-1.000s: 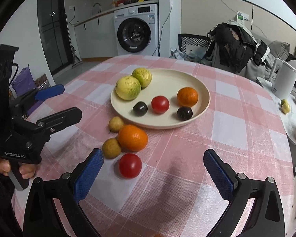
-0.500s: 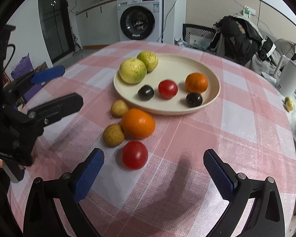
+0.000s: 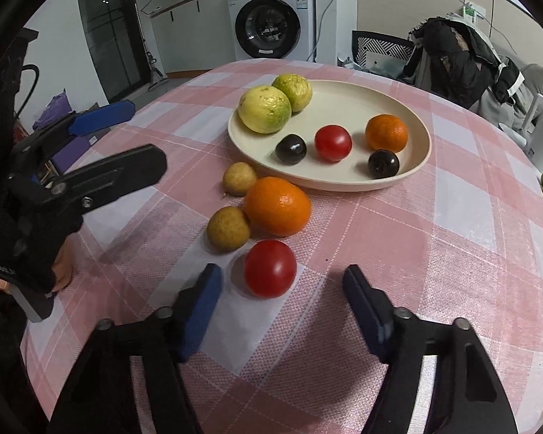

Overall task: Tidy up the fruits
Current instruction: 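Close right gripper on a red tomato while left gripper closes on a small brown fruit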

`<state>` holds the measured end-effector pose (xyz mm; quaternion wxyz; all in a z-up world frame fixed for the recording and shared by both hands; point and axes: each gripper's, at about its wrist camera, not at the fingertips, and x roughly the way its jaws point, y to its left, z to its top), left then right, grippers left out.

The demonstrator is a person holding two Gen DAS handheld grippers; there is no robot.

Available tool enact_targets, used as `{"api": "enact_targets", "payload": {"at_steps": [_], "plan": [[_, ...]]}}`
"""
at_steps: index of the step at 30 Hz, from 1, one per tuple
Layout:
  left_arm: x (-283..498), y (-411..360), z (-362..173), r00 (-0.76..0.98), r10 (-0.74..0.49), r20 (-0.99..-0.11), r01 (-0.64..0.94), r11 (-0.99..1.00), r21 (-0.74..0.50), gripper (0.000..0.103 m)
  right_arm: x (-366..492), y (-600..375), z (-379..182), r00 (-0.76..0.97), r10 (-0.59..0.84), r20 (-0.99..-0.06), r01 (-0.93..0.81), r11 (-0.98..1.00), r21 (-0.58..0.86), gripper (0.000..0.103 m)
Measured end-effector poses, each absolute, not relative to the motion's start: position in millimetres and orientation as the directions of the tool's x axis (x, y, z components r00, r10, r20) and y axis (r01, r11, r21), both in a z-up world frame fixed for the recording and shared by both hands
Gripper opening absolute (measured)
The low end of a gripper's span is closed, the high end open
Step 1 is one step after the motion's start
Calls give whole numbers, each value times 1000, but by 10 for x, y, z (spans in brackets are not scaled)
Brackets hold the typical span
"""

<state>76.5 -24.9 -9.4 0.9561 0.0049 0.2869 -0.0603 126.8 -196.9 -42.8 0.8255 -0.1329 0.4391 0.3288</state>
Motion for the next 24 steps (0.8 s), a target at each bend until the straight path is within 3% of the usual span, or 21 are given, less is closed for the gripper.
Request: {"api": "enact_targets", "payload": {"at_steps": [2, 7, 13, 21, 24], "plan": [[784, -262, -123, 808, -127, -576, 137, 990, -26, 102, 1267, -1973, -424, 401, 428, -810, -658, 750, 70, 53], [821, -310, -171, 772, -160, -615, 173, 984, -38, 102, 1260, -1968, -412, 401, 434, -806, -664, 745, 71, 46], [842, -371, -228, 746, -164, -646, 195, 980, -24, 102, 1257, -1973, -398, 395, 455, -798, -672, 736, 87, 29], [922, -477, -333, 688, -166, -707, 218, 976, -17, 101, 1266, -2096, -223, 436, 487, -757, -654, 749, 105, 29], [976, -491, -369, 673, -163, -722, 215, 976, -20, 92, 1280, -2150, -148, 456, 495, -739, -641, 759, 112, 29]]}}
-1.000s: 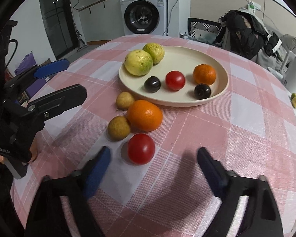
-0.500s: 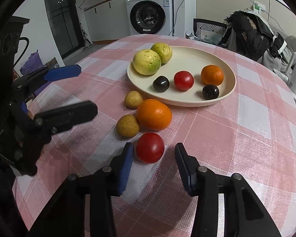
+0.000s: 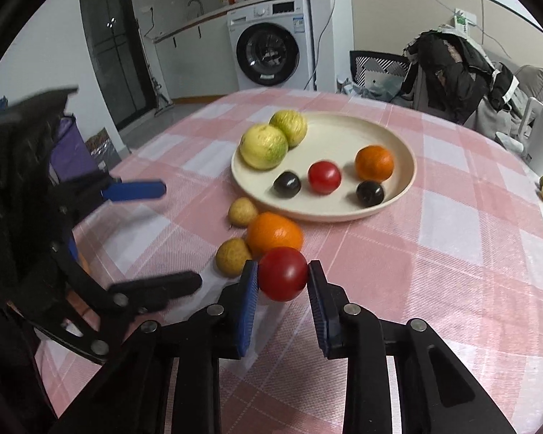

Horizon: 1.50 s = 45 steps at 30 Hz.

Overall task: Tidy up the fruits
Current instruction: 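Close right gripper on a red tomato while left gripper closes on a small brown fruit, then carry the tomato and the brown fruit over the plate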

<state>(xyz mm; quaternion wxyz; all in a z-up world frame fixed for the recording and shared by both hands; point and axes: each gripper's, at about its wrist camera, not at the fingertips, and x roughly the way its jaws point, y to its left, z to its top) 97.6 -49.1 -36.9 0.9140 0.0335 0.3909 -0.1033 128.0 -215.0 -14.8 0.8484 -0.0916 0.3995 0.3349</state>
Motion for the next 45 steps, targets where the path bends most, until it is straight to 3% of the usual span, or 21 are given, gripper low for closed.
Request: {"api": "enact_targets", "payload": {"at_steps": [11, 16, 18, 19, 45], "plan": [[1144, -701, -517, 597, -199, -777, 285, 958, -27, 54, 1321, -2245, -92, 481, 490, -727, -616, 779, 118, 28], [1187, -794, -514, 599, -208, -773, 305, 952, -20, 46, 1332, -2285, -83, 489, 485, -725, -607, 786, 116, 28], [1193, -829, -518, 598, -211, -773, 314, 949, -16, 29, 1330, -2301, -70, 493, 485, -723, -606, 787, 115, 28], [1197, -838, -520, 596, -211, -774, 316, 949, -15, 26, 1331, -2310, -65, 495, 483, -722, -604, 789, 114, 28], [1019, -465, -170, 697, -227, -680, 242, 967, -75, 24, 1398, -2397, -29, 524, 503, -687, -571, 806, 155, 28]]}}
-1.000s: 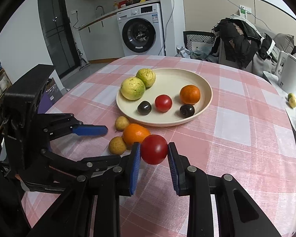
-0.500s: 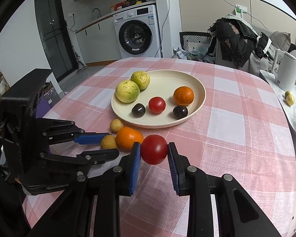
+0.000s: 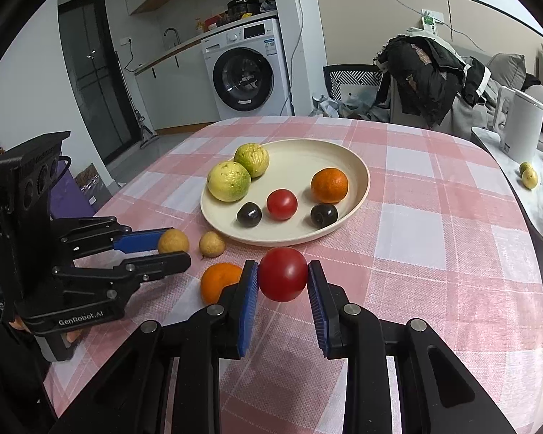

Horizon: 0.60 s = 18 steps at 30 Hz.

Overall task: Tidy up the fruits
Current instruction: 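Carry the tomato and the brown fruit over the plate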

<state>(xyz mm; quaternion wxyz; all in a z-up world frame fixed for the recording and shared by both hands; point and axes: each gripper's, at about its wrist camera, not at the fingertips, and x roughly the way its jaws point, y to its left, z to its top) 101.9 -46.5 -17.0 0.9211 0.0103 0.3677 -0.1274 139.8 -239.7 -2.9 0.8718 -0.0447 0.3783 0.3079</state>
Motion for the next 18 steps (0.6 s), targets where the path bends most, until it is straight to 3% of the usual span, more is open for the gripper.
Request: {"api": "enact_targets", "payload": {"at_steps": [18], "plan": [[1313, -228, -135, 726, -167, -667, 156, 985, -77, 24, 1522, -2354, 50, 545, 518, -659, -540, 818, 197, 28]]}}
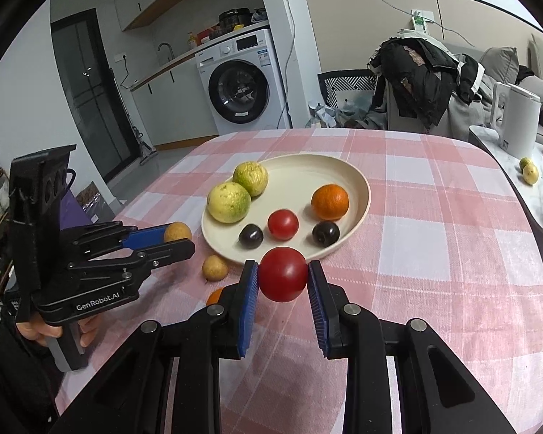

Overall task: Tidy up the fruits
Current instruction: 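Carry the tomato and the brown fruit over the plate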

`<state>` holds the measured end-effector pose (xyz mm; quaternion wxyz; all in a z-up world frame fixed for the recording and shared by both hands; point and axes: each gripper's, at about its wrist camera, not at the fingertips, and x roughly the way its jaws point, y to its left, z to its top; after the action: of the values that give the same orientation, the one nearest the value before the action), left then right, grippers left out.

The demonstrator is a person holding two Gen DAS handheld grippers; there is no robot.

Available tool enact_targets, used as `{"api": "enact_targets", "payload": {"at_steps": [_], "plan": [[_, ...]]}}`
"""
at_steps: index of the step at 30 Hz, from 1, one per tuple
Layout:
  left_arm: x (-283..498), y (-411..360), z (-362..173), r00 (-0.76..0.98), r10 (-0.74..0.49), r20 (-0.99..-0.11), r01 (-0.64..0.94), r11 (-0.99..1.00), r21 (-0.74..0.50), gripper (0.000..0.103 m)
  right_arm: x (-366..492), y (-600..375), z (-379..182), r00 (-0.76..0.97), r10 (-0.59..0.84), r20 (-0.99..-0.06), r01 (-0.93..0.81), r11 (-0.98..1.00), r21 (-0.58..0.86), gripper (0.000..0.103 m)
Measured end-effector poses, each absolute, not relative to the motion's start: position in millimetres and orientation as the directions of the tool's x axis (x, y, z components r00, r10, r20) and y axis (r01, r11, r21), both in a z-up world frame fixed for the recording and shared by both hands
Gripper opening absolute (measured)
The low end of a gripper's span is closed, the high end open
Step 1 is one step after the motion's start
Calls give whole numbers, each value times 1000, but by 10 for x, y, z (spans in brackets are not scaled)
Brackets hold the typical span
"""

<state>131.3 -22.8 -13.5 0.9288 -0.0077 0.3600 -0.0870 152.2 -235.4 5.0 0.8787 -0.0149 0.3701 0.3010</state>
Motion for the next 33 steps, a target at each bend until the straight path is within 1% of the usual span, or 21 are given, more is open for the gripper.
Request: {"api": "enact_targets", "payload": {"at_steps": [12, 33], "plan": [[1661, -145, -243, 710, -128, -692, 123, 991, -57, 24, 1724, -2146, 58, 536, 517, -667, -561, 809, 177, 28], [2069, -150, -370, 693, -118, -711, 134, 990, -33, 24, 2144, -1922, -34, 523, 503, -688, -550, 816, 178, 29]]}}
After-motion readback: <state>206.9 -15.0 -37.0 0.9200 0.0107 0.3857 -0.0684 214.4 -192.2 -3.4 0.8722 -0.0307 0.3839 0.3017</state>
